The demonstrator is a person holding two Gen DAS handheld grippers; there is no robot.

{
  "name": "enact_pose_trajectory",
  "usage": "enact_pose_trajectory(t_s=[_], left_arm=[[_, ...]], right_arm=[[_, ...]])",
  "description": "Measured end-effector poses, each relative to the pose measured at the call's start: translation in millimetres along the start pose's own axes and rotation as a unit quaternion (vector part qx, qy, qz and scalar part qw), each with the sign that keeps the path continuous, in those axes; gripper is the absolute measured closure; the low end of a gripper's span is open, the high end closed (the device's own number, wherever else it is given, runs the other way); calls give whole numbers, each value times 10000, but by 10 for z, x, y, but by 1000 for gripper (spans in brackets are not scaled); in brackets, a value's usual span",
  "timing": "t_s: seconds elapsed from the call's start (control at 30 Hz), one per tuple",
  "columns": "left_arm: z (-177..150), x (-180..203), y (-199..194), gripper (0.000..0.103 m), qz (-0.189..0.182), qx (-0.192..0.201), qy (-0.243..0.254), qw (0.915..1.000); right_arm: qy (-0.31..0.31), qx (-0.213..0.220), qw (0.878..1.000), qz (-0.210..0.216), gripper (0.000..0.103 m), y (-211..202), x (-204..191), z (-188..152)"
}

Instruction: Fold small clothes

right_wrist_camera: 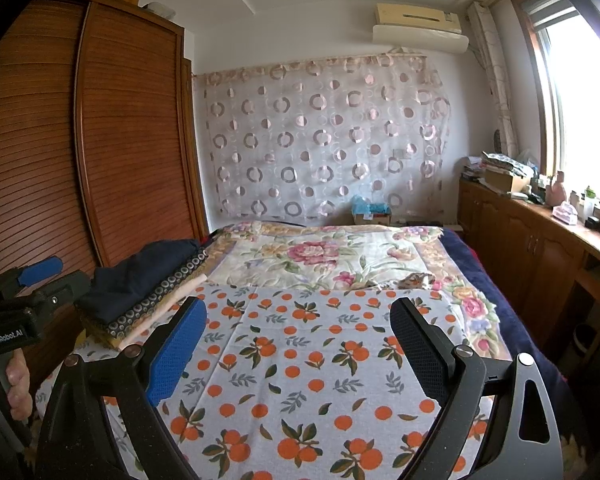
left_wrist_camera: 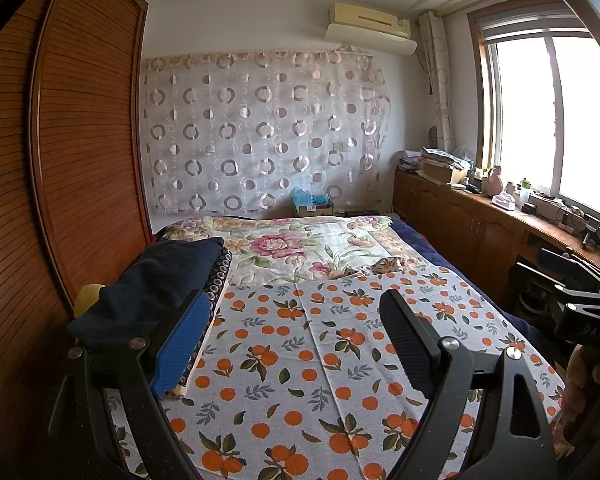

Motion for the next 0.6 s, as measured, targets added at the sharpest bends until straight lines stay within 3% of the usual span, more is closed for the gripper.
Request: enact_pose_trajectory(t_s=[0.6], left_arm=[[-13, -1, 1, 16, -5, 10, -6, 10000]], right_arm=[[-20, 21, 10000, 27, 9, 13, 36, -7]])
Point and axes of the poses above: each gripper's, at about its wrist camera, not at the fingertips, and y roughly the way its jaws point, x to its right, z to its top, the point moved 8 cm from there along y, roughly the way its jaws point, and after that the axes turned 12 degrees about -y, right-handed, at the moved point
